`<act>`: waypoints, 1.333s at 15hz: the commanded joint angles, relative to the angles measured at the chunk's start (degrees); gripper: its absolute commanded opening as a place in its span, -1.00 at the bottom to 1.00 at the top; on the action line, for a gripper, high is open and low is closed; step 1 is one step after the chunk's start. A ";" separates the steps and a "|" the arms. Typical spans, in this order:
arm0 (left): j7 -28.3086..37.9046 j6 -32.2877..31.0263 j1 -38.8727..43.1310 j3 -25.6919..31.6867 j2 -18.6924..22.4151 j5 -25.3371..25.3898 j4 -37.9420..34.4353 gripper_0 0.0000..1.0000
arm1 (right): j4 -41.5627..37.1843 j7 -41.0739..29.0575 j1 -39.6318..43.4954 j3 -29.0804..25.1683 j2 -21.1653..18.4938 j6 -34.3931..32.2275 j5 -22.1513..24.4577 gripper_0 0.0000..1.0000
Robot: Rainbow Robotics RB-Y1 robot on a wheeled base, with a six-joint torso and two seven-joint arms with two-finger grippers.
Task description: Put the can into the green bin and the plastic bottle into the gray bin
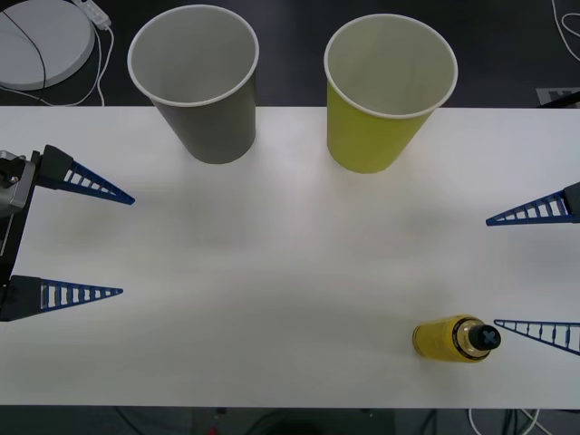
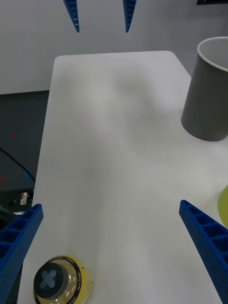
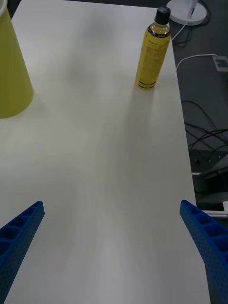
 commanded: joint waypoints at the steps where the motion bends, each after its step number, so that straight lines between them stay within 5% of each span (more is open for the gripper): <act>1: 0.00 0.00 0.00 0.00 0.00 0.00 0.00 1.00 | 0.00 0.00 0.00 0.00 0.00 0.00 0.00 1.00; 9: 0.00 0.00 0.00 0.00 0.00 0.00 0.00 1.00 | 1.76 1.23 1.67 -0.09 0.88 -0.70 -3.95 1.00; 14: 0.00 0.00 0.00 0.00 0.00 0.00 0.00 1.00 | 7.03 13.27 4.83 -1.41 0.88 -0.79 -8.88 1.00; 20: 0.00 0.00 0.00 0.00 0.00 0.00 0.00 1.00 | 17.75 18.46 4.83 -2.64 0.79 -8.61 -10.11 1.00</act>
